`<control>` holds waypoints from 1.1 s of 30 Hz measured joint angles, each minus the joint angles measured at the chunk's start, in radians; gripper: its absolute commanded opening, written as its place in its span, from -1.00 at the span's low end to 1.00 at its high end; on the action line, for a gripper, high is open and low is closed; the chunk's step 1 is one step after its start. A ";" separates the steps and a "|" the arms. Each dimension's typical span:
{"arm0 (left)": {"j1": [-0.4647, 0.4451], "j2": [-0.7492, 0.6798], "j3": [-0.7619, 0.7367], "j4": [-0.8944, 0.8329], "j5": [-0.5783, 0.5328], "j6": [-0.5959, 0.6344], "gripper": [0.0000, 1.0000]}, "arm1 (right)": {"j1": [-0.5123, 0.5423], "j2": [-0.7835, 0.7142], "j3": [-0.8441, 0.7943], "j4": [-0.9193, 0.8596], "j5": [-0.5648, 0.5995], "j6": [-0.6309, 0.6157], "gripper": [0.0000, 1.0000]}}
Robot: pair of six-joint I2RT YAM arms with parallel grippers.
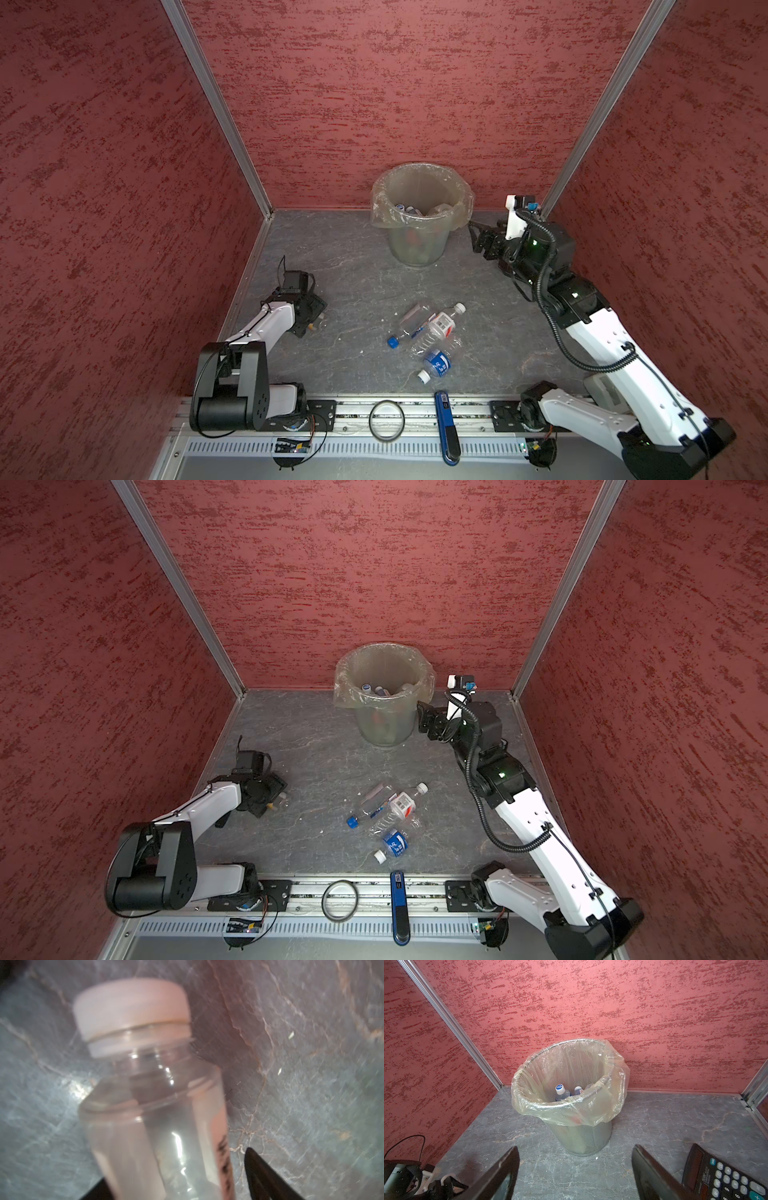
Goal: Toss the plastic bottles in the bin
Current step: 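Lift the orange-label bottle upright with the left gripper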
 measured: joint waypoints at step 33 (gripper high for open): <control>-0.362 -0.456 0.101 0.010 -0.018 0.281 0.02 | 0.000 -0.064 -0.282 -0.132 -0.018 0.114 0.95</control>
